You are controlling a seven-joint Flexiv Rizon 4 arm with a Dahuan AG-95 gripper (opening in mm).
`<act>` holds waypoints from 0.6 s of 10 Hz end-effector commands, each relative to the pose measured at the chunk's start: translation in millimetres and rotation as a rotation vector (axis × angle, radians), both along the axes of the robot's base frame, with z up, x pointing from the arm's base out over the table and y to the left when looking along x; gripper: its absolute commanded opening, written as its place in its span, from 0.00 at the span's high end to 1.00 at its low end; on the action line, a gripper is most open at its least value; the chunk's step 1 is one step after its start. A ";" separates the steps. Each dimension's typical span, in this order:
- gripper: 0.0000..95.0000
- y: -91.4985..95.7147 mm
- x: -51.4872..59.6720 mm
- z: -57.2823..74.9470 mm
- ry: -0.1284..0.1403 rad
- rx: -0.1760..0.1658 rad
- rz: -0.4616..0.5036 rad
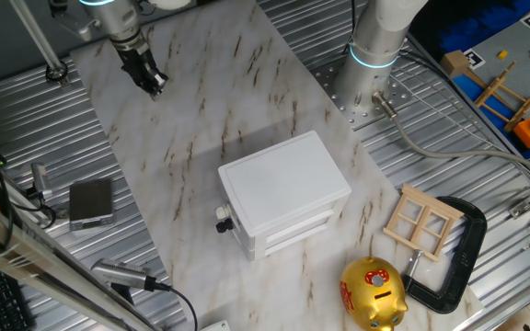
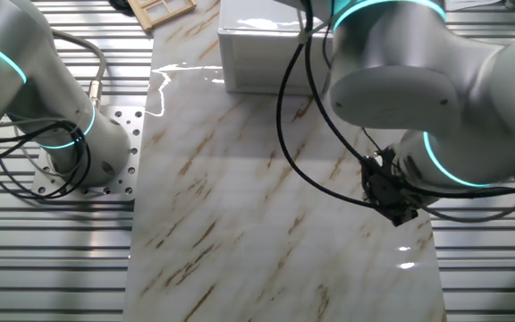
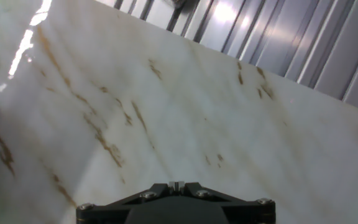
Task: Put things in the drawer
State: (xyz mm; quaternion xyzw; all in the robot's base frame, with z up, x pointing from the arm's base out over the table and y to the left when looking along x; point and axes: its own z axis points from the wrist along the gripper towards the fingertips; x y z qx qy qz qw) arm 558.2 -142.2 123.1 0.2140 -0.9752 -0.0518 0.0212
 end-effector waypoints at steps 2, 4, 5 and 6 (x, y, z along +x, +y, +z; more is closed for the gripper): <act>1.00 -6.0 16.7 -18.1 -0.001 0.002 0.026; 1.00 -8.4 22.0 -32.9 -0.002 -0.014 0.054; 1.00 -8.7 22.2 -36.2 -0.004 -0.021 0.060; 1.00 -8.8 22.0 -38.9 0.004 -0.067 0.065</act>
